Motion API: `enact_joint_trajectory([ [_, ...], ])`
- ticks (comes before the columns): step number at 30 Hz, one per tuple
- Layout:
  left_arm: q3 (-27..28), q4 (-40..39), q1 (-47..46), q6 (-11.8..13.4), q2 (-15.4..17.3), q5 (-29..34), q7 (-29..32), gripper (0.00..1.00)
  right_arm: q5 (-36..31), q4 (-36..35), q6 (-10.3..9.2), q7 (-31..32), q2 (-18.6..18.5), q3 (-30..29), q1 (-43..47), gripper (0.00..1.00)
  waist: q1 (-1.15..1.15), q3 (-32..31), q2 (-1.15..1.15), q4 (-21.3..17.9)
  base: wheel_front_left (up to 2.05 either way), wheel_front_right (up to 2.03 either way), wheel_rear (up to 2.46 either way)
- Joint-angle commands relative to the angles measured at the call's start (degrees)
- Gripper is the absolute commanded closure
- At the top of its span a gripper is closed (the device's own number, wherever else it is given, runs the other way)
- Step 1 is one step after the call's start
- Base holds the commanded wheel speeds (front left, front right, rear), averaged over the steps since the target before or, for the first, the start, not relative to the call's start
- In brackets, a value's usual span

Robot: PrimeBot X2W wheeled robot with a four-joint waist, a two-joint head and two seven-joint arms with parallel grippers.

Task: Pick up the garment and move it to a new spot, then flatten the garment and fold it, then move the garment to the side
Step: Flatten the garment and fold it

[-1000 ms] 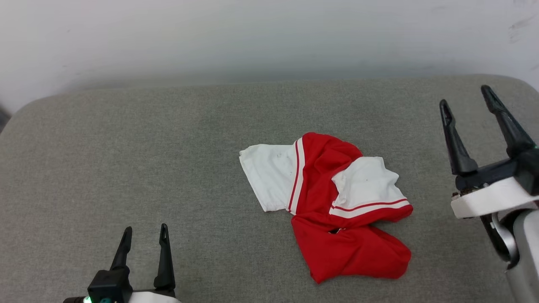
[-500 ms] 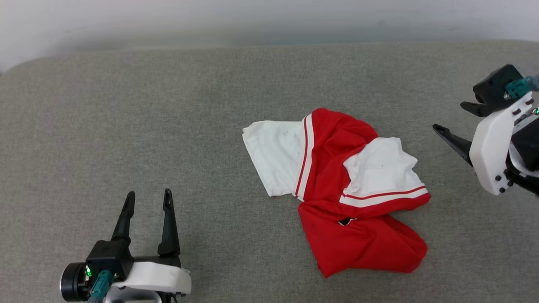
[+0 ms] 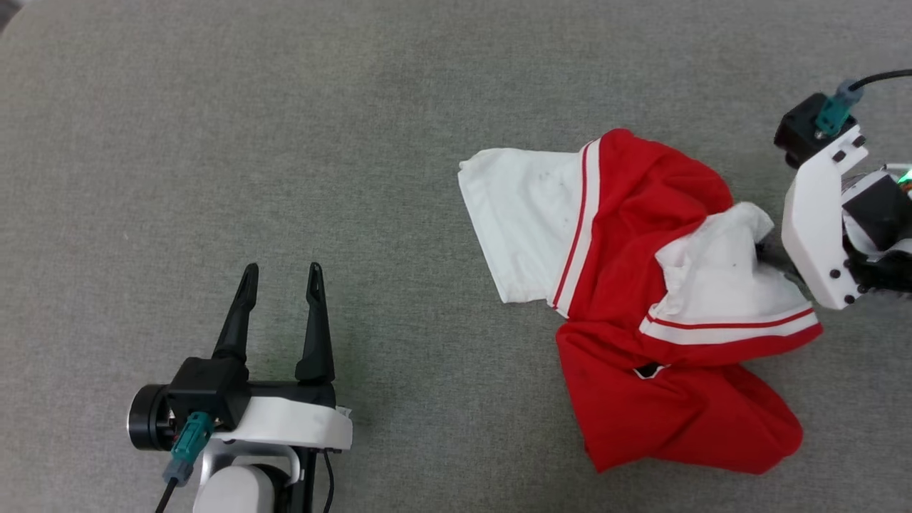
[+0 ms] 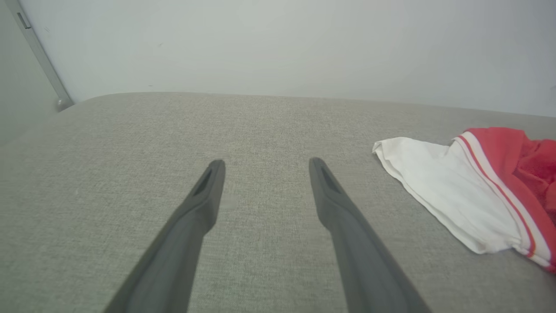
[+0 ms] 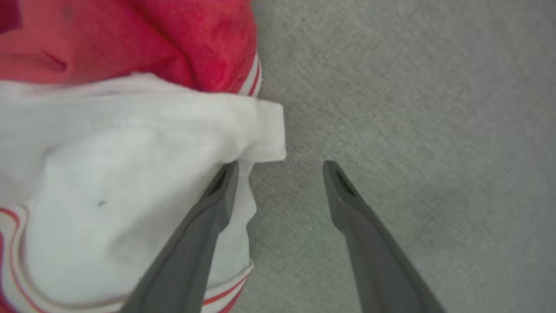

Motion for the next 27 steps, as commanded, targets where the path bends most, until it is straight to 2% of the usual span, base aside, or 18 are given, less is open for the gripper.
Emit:
enact_joint_trajectory([
  [1,-0.4,-0.2,-1.1,0.4,-0.1,-0.3,-0.2,0.00,0.5,0.8,-0.04,-0.1,0.7,1.7,0.0,0.00,-0.01,1.9,0.00,1.9,0.00,0.00,0.00],
  [8,-0.7,-0.1,-1.6,1.1,-0.1,-0.5,-0.2,0.00,1.6,4.5,-0.02,-2.4,2.4,10.0,4.2,0.00,-0.01,2.4,0.00,2.5,0.00,0.00,0.00],
  [9,-0.7,0.0,-1.4,1.2,-0.1,-0.5,-0.2,0.00,1.6,4.8,-0.02,-3.6,2.7,10.4,4.1,0.03,-0.01,2.1,0.00,2.4,0.00,0.00,0.00],
  [10,-0.6,0.1,-1.1,1.4,-0.1,-0.5,-0.2,0.00,1.2,4.8,-0.02,-4.8,2.8,10.8,3.6,0.66,-0.01,1.7,0.00,2.2,0.00,0.00,0.00],
  [11,-0.5,0.2,-0.8,1.4,-0.1,-0.4,-0.2,0.00,0.9,4.8,-0.02,-6.2,2.7,11.2,2.7,1.00,-0.01,1.3,0.00,2.0,0.00,0.00,0.00],
  [20,-0.2,0.5,1.5,1.5,-0.1,0.3,-0.2,0.00,2.6,4.9,-0.04,-18.0,1.3,9.8,-4.0,1.00,-0.01,-4.8,0.00,-0.1,0.00,0.00,0.00],
  [27,0.4,0.6,5.3,1.8,-0.1,0.7,-0.2,0.00,3.5,0.1,-0.04,-26.0,-3.9,9.9,-5.5,1.00,-0.01,-9.6,0.00,-2.0,0.00,0.00,0.00],
])
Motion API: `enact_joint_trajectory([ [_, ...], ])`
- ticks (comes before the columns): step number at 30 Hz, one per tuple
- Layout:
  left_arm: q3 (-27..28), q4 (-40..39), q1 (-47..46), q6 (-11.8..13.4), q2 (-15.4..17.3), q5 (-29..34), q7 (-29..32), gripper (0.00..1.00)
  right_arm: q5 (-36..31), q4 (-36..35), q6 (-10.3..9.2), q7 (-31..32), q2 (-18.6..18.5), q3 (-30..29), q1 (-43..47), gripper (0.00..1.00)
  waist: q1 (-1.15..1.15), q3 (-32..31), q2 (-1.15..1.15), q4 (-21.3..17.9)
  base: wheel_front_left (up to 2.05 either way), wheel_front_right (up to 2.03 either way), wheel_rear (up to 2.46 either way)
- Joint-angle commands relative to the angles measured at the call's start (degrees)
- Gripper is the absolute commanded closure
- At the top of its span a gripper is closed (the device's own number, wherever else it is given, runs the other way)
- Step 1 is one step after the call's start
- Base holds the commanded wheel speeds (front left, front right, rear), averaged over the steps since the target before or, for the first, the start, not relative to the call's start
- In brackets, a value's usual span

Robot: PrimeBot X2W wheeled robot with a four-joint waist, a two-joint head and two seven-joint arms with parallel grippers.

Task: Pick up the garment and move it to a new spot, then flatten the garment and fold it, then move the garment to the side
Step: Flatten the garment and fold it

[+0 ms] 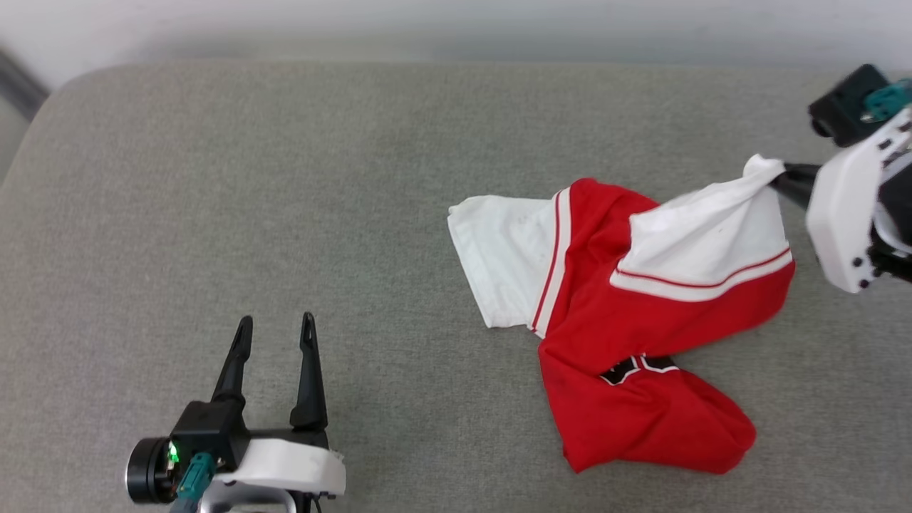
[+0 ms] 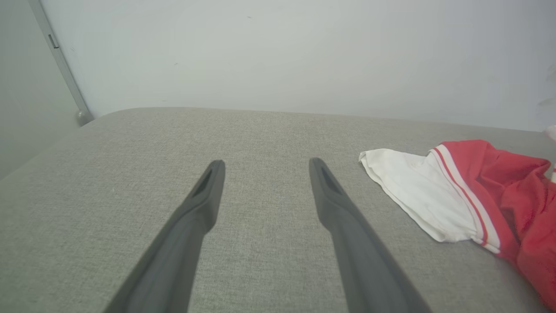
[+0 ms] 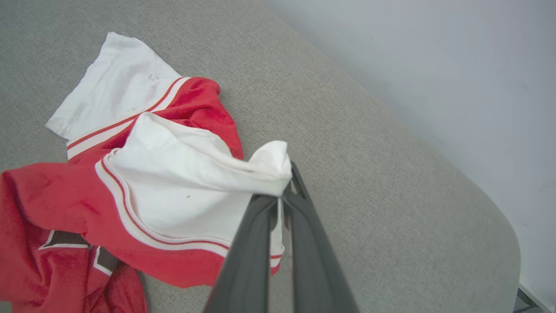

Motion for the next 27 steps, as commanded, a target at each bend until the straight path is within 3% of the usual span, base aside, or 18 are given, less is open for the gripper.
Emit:
enact_joint_trajectory([
  [1,0.2,0.0,0.8,0.2,0.0,0.2,-0.2,0.00,0.1,-0.8,-0.04,-1.0,-1.2,-0.1,-0.8,1.00,0.00,-1.6,0.00,-1.2,0.00,0.00,0.00],
  [8,1.0,-0.5,4.0,1.0,0.0,-0.3,-0.2,0.00,2.4,-9.3,-0.04,-4.6,-9.9,-1.1,8.7,1.00,0.00,-4.8,0.00,-3.1,0.00,0.00,0.00],
  [14,1.6,-0.9,5.4,1.0,0.0,-0.2,-0.2,0.00,4.5,-9.1,-0.04,-6.1,-14.7,-1.4,22.8,1.00,0.00,-5.2,0.00,-5.1,0.00,0.00,0.00],
  [20,1.8,-1.0,4.2,0.5,0.0,0.2,-0.2,0.00,7.4,-2.9,-0.04,-9.2,-10.9,-2.1,36.5,1.00,0.00,-4.1,0.00,-5.7,0.00,0.00,0.00],
  [25,2.2,-0.5,4.0,0.1,0.0,0.5,-0.2,0.00,6.0,3.1,-0.09,-12.9,-6.1,-3.7,41.4,1.00,0.00,-3.8,0.00,-6.2,0.00,0.00,0.00],
  [26,2.4,-0.4,4.2,0.1,0.0,0.6,-0.2,0.00,6.0,3.7,-0.09,-13.8,-5.2,-4.6,41.4,0.64,0.00,-4.0,0.00,-6.4,0.00,0.00,0.00],
  [27,2.6,-0.4,4.3,0.1,0.0,0.6,-0.2,0.00,5.6,4.0,-0.09,-14.9,-4.8,-5.8,41.0,0.00,0.00,-4.2,0.00,-6.5,0.00,0.00,0.00],
])
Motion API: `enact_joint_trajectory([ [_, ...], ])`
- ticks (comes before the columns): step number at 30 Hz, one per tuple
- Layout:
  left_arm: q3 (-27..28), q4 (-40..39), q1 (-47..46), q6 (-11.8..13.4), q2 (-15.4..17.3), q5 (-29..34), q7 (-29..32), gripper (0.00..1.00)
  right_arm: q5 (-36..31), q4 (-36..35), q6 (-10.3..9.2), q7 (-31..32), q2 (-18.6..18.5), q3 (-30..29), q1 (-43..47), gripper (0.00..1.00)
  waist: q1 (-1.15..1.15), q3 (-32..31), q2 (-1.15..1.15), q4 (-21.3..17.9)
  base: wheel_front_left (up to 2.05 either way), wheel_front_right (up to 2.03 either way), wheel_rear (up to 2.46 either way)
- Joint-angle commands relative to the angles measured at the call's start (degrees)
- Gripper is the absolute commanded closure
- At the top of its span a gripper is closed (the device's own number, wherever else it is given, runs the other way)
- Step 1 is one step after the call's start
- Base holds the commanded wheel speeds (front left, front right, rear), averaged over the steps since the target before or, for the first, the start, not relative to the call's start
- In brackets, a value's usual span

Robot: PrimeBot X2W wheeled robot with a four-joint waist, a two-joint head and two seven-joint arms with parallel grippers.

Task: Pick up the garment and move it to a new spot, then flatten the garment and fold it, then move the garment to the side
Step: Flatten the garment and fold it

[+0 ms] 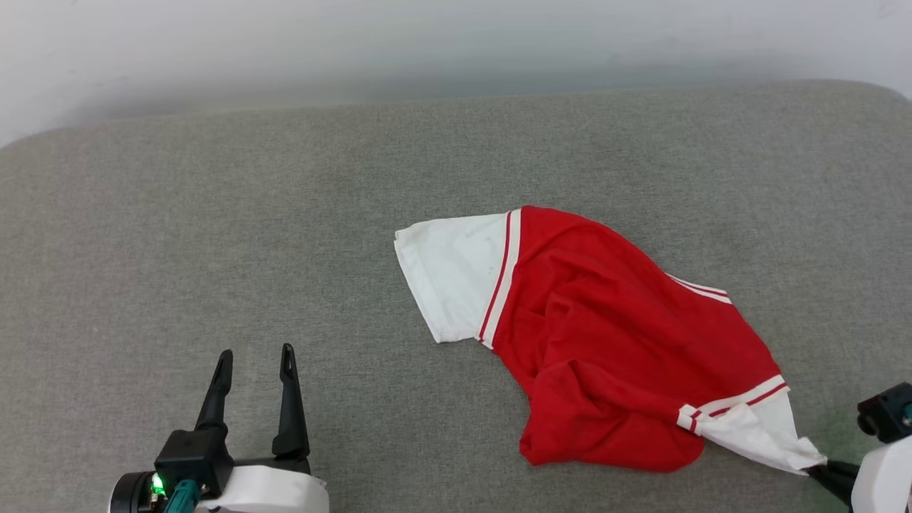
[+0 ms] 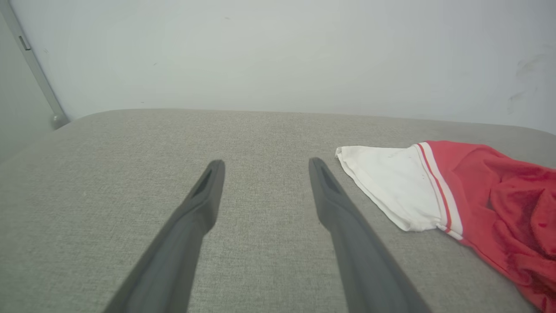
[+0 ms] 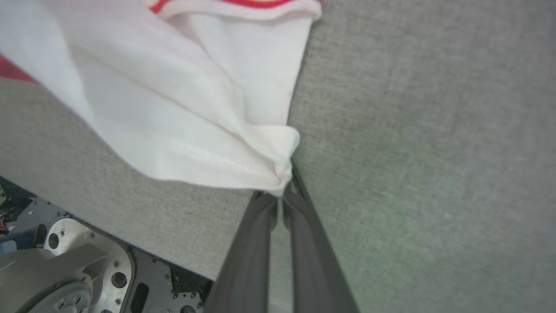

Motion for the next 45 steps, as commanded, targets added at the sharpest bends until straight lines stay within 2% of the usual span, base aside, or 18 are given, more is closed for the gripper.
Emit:
enact_joint_trajectory([
  [1,0.3,0.2,0.3,-0.1,-0.1,0.4,-0.2,0.00,-0.8,0.6,-0.16,-1.0,0.9,-1.3,0.0,0.00,0.00,-0.5,0.00,-0.2,0.00,0.00,0.00],
  [6,0.3,0.5,1.0,-0.1,0.0,0.4,-0.2,0.00,-3.3,-2.1,-0.12,-3.7,-2.0,-7.1,-1.9,0.00,0.00,-2.4,0.00,-0.4,0.00,0.00,0.00],
  [12,0.1,0.1,1.7,0.0,-0.1,0.1,-0.2,0.00,-5.5,-10.7,-0.10,-1.1,-7.6,-17.4,-4.9,0.00,0.00,-3.2,0.00,0.3,0.00,0.00,0.00],
  [16,0.2,-0.1,1.1,-0.4,-0.1,0.2,-0.2,0.00,-7.2,-16.1,-0.10,5.9,-9.1,-21.8,-7.7,0.00,0.00,-2.3,0.00,1.2,0.00,0.00,0.00],
  [21,0.0,0.1,-0.3,-0.8,0.0,0.1,-0.2,0.00,-4.6,-20.0,-0.10,22.8,-8.7,-21.3,-10.9,0.00,0.00,-0.5,0.00,2.7,0.00,0.00,0.00],
  [25,-0.2,0.2,-1.6,-1.1,-0.1,0.0,-0.2,0.00,-4.1,-19.3,-0.10,35.2,-6.8,-19.3,-13.8,0.00,0.00,1.6,0.00,4.0,0.00,0.00,0.00],
  [29,-0.6,0.2,-3.1,-1.3,-0.1,-0.2,-0.2,0.00,-5.4,-15.3,-0.10,41.5,-2.8,-17.5,-15.9,0.00,0.00,3.8,0.00,5.1,0.00,0.00,0.00],
  [36,-1.2,0.6,-5.2,-1.4,-0.1,-0.4,-0.2,0.00,-8.1,-6.0,-0.10,41.0,4.6,-13.7,-14.1,0.00,0.00,6.8,0.00,6.5,0.00,0.00,0.00],
  [42,-1.0,0.9,-5.7,-1.4,-0.1,-0.4,-0.2,0.00,-7.6,-2.1,-0.02,41.2,7.5,-7.3,-10.5,0.00,0.00,7.4,0.00,6.7,0.00,0.00,0.00],
  [43,-0.9,1.0,-5.8,-1.4,-0.1,-0.4,-0.2,0.00,-7.1,-2.0,-0.02,40.2,8.0,-7.4,-10.8,0.04,0.00,7.4,0.00,6.7,0.00,0.00,0.00],
  [44,-0.8,1.1,-5.9,-1.4,-0.1,-0.5,-0.2,0.00,-7.0,-2.0,-0.02,38.5,8.2,-8.0,-11.9,0.64,0.00,7.2,0.00,6.6,0.00,0.00,0.00],
  [45,-0.8,1.2,-5.9,-1.4,-0.1,-0.5,-0.2,0.00,-7.2,-2.2,-0.03,36.9,8.1,-8.6,-13.3,1.00,0.00,7.0,0.00,6.5,0.00,0.00,0.00],
])
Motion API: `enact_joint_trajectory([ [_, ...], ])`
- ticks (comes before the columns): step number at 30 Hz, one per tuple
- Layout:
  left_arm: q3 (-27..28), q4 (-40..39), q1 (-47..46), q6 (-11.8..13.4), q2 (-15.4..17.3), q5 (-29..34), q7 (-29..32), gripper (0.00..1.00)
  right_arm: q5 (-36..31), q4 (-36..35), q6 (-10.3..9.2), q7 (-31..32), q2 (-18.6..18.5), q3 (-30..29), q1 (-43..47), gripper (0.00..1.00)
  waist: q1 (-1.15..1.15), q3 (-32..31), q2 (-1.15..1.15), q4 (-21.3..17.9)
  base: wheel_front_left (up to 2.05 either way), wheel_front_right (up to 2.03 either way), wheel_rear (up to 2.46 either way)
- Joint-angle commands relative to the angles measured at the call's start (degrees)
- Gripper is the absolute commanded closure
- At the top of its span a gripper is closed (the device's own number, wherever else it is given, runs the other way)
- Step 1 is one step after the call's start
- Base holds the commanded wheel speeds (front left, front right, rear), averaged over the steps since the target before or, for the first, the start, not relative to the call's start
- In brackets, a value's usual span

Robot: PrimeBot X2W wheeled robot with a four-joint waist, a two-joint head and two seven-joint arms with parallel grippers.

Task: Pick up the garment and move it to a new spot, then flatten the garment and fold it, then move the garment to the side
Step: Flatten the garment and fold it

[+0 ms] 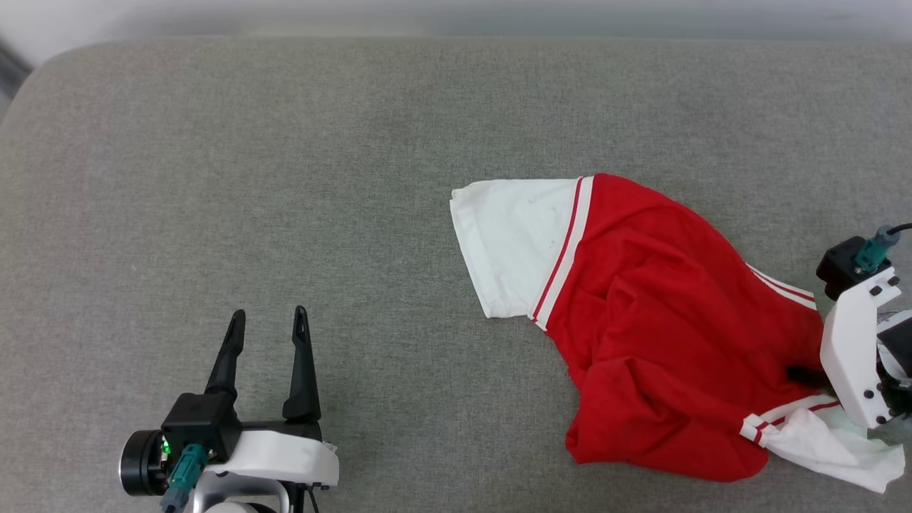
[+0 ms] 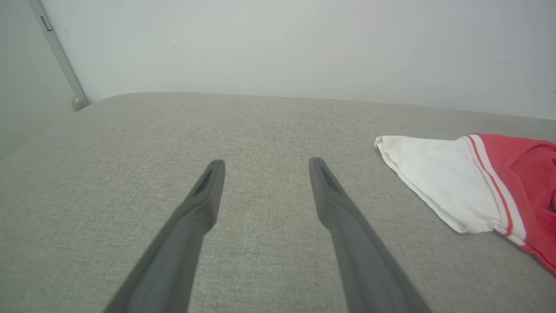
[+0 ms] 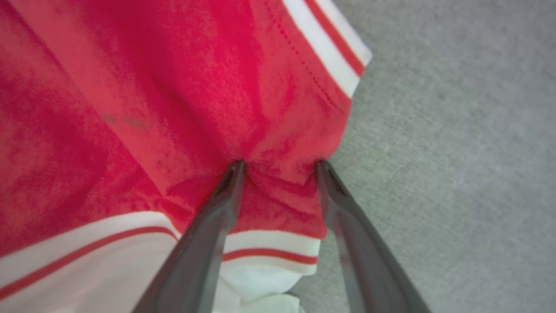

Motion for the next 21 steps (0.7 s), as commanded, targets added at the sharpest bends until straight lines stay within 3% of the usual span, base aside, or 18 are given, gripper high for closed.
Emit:
enact_joint_trajectory([
  [1,0.0,0.1,-0.7,0.0,-0.1,-0.2,-0.2,0.00,-0.4,0.5,0.12,-1.0,2.1,1.4,0.7,1.00,0.00,-0.3,0.00,-0.1,0.00,0.00,0.00],
  [6,0.0,0.2,0.1,-0.3,-0.1,-0.2,-0.2,0.00,-0.4,-1.6,0.05,-8.7,-0.5,-2.3,-6.9,1.00,0.00,-2.1,0.00,-0.3,0.00,0.00,0.00],
  [11,-0.3,-0.1,0.8,-0.3,-0.1,-0.3,-0.2,0.00,0.3,-4.1,0.05,-11.7,0.6,-2.9,-12.6,1.00,0.00,-2.9,0.00,0.1,0.00,0.00,0.00],
  [15,-0.8,-0.3,0.6,-0.3,-0.1,-0.6,-0.2,0.00,-1.5,-2.9,0.05,-11.9,3.0,0.8,-14.9,1.00,0.00,-2.1,0.00,1.1,0.00,0.00,0.00],
  [21,-1.3,0.0,-0.9,-0.2,-0.1,-0.8,-0.1,0.00,-1.5,3.6,0.05,-13.4,10.7,7.2,-15.5,1.00,0.00,0.0,0.00,2.8,0.00,0.00,0.00],
])
